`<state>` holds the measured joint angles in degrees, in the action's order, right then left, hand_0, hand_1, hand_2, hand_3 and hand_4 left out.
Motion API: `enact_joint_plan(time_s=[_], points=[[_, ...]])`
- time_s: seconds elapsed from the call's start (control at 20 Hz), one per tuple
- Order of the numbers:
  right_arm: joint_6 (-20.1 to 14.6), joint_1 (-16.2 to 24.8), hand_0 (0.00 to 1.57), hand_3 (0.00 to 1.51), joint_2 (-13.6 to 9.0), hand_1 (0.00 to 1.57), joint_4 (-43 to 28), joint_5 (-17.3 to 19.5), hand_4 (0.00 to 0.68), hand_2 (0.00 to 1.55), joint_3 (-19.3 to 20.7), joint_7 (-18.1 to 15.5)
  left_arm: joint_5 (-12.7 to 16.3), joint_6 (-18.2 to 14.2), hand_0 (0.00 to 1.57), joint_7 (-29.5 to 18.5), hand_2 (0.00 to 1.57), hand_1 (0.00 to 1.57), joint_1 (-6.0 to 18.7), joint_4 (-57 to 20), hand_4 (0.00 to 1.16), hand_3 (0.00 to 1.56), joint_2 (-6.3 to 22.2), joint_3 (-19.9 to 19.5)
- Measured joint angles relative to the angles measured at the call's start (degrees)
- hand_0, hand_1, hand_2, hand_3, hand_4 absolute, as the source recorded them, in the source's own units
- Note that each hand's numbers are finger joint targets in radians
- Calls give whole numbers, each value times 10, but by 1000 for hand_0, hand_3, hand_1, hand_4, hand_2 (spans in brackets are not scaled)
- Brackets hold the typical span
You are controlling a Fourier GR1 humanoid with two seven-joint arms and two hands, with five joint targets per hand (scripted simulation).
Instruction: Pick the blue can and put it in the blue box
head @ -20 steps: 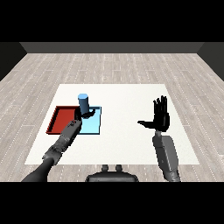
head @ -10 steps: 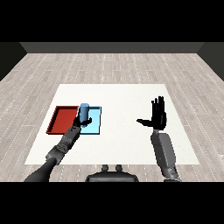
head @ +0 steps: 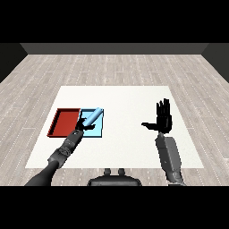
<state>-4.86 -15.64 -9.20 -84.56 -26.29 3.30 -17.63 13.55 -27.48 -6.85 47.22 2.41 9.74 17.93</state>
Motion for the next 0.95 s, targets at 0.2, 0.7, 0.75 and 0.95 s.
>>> enact_joint_plan(time_s=[0.2, 0.7, 0.75, 0.95], points=[[7, -4, 0, 0, 13, 0, 3, -2, 0, 0, -6, -11, 8, -53, 0, -22, 0, 0, -2, 3, 0, 0, -5, -15], [24, 8, 0, 0, 14, 0, -11, -3, 0, 0, -11, -13, 61, -85, 0, -192, 0, 0, -2, 114, 0, 0, -5, -83], [24, 10, 0, 0, 13, 0, -14, -2, 0, 0, -13, -12, 66, -68, 0, -220, 0, 0, -9, 135, 0, 0, -8, -88], [31, 20, 0, 0, 6, 0, -17, 4, 0, 0, -19, -8, 84, 13, 0, -308, 0, 0, -34, 224, 0, 0, -16, -97]])
